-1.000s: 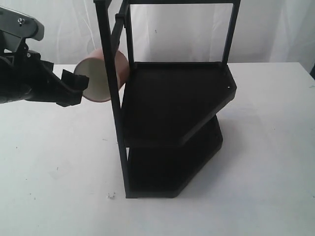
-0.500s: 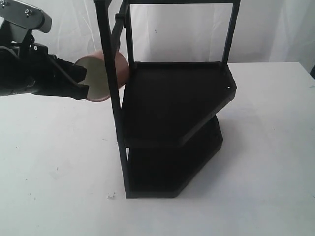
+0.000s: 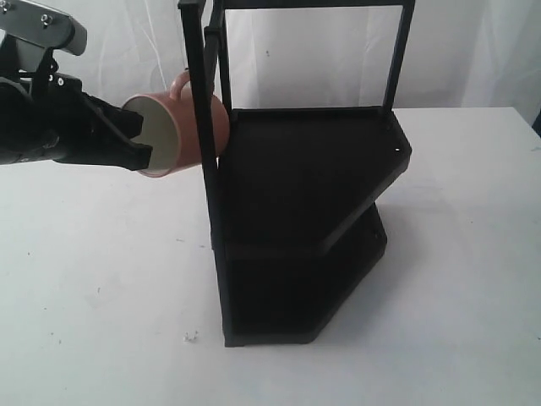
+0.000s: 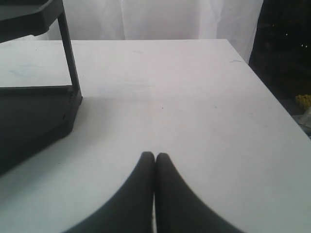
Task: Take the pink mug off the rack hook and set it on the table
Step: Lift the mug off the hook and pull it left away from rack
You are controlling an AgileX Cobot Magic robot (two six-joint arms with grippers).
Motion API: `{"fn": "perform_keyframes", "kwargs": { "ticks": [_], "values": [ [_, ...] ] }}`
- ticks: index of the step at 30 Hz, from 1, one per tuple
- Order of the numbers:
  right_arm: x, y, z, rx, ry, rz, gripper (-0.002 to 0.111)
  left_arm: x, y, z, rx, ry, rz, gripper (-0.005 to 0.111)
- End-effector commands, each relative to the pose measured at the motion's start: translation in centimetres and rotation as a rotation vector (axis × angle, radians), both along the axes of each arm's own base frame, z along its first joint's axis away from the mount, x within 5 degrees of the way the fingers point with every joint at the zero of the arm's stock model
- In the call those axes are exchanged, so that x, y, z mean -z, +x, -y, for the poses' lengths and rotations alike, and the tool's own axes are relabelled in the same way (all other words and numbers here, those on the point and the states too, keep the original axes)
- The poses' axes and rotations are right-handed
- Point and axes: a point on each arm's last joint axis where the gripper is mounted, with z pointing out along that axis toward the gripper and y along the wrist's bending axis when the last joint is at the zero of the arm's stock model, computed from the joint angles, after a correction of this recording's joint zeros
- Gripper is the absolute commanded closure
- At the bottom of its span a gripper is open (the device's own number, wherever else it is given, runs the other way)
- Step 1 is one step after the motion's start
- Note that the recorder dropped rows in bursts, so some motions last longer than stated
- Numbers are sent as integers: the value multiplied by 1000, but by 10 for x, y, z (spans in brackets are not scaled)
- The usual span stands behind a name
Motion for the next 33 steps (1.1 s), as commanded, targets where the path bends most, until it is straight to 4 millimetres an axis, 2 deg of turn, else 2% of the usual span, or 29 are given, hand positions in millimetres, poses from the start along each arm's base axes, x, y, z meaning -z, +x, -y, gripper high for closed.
{"fn": "perform_keyframes", "kwargs": {
  "ticks": [1,14,20,29,33],
  "values": [
    [0,0,0,-6,-8,5,108,2,-4,5,46,-21,-38,107],
    [0,0,0,-6,-8,5,108,-1,-1,2,-1,-22,-4,107],
    [0,0,0,-6,-8,5,108,-3,0,1,-54,-105,-19,107],
    [0,0,0,-6,-8,5,108,-5,1,-3,-88,-96,9,107],
    [0,0,0,-6,-8,5,108,-14,-3,-5,-73,-48,67,107]
  ]
}}
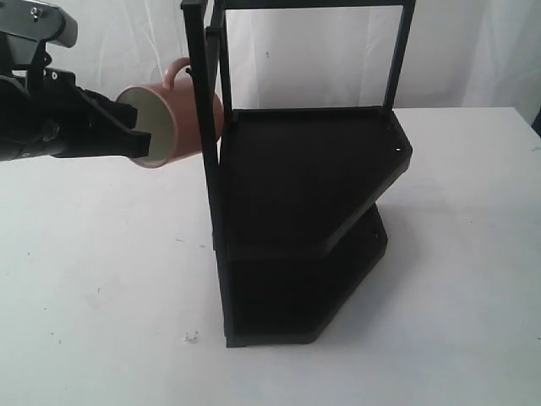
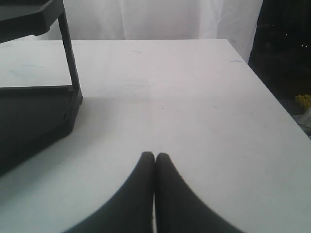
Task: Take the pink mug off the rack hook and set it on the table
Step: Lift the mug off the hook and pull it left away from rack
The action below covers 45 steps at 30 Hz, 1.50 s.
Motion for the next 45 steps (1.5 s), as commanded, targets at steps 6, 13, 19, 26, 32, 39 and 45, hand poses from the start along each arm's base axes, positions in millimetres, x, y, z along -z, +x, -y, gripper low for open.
{"fn": "perform_keyframes", "kwargs": {
  "ticks": [6,13,19,26,32,39,45],
  "values": [
    [0,0,0,-6,-8,5,108,-32,-24,-12,-18,67,178,107],
    [0,0,0,-6,-8,5,108,-34,-42,-28,-92,199,281,107],
    [0,0,0,-6,-8,5,108,-9,-49,-34,-144,157,197,107],
    [0,0,0,-6,-8,5,108,-14,-47,-38,-190,163,224,107],
    [0,0,0,-6,-8,5,108,-33,-45,-28,-102,120,244,107],
    [0,0,0,-6,-8,5,108,-36,-45,-28,-96,119,236,107],
    [0,0,0,-6,-8,5,108,-56,-42,-42,-208,305,256,107]
  ]
}}
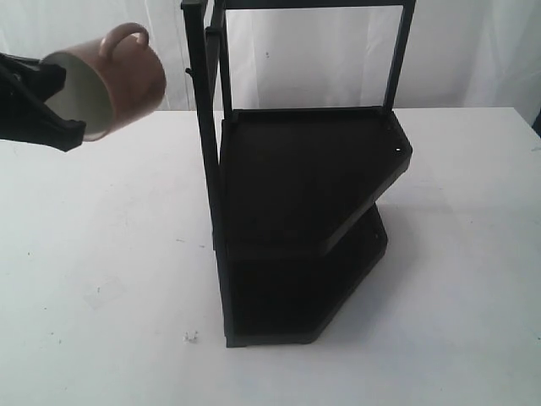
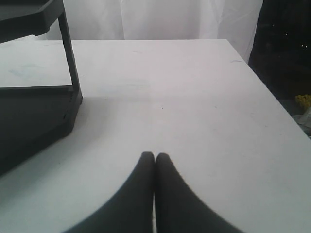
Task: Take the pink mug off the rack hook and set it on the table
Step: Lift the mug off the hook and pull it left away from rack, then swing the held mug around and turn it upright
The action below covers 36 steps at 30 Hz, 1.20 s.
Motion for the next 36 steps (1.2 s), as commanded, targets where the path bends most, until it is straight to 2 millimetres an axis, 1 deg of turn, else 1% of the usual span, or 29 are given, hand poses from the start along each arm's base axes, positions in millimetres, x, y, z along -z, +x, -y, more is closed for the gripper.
{"fn": "perform_keyframes", "kwargs": {
  "ticks": [1,4,7,12,15,25,27,29,30,32,33,34,36],
  "values": [
    [0,0,0,-6,-8,5,108,-25,0,-10,-103,114,29,107],
    [0,0,0,-6,-8,5,108,-30,-1,-14,-160,145,31,107],
    [0,0,0,-6,-8,5,108,-30,-1,-13,-149,163,34,107],
    [0,0,0,-6,-8,5,108,-35,-2,8,70,119,94,107],
    [0,0,0,-6,-8,5,108,-37,-4,16,157,101,118,107],
    [0,0,0,1,18,6,108,-36,-3,12,116,103,105,107],
    [0,0,0,1,18,6,108,-32,-3,11,100,106,90,107],
    [0,0,0,1,18,6,108,-22,-3,9,80,59,68,107],
    [0,0,0,1,18,6,108,-16,-3,6,62,0,59,107],
    [0,0,0,1,18,6,108,-7,-4,10,139,-76,2,107],
    [0,0,0,1,18,6,108,-2,-7,12,186,-131,-86,107],
    [0,0,0,1,18,6,108,0,-8,11,180,-182,-163,107],
    [0,0,0,1,18,6,108,2,-9,5,129,-194,-266,107]
  ]
}}
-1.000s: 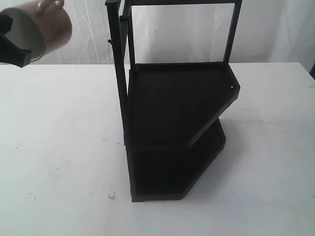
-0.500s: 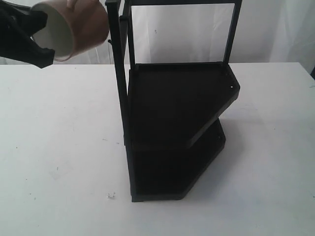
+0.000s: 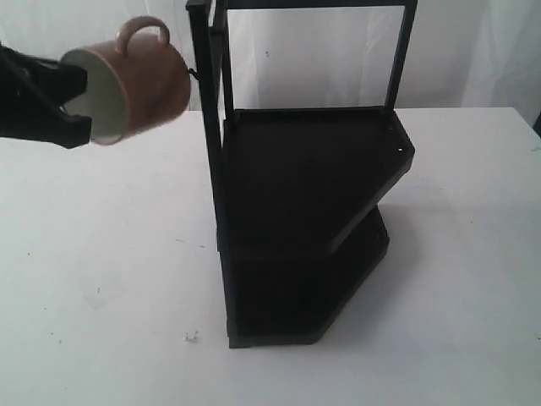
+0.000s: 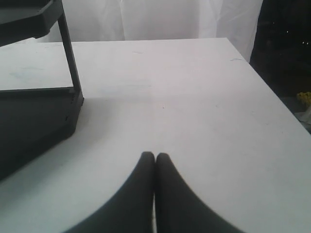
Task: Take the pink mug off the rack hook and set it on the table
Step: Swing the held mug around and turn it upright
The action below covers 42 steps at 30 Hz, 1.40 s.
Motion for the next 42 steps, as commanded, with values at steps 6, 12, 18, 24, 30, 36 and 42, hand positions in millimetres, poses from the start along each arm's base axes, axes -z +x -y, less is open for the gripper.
{"fn": "perform_keyframes", "kwargs": {
  "ticks": [6,12,18,24,30,36,42],
  "values": [
    [0,0,0,-4,-2,5,108,-4,-11,-17,-60,111,-332,107],
    [0,0,0,-4,-2,5,108,1,-12,-29,-182,169,-383,107],
    [0,0,0,-4,-2,5,108,5,-15,-30,-193,174,-435,107],
    [0,0,0,-4,-2,5,108,-7,-16,-29,-218,126,-499,107],
    [0,0,0,-4,-2,5,108,-57,-25,-31,-223,113,-501,107],
    [0,0,0,-4,-2,5,108,-98,-14,-17,-143,-23,-456,107],
    [0,0,0,-4,-2,5,108,-84,31,-7,-119,87,-674,107]
  ]
}}
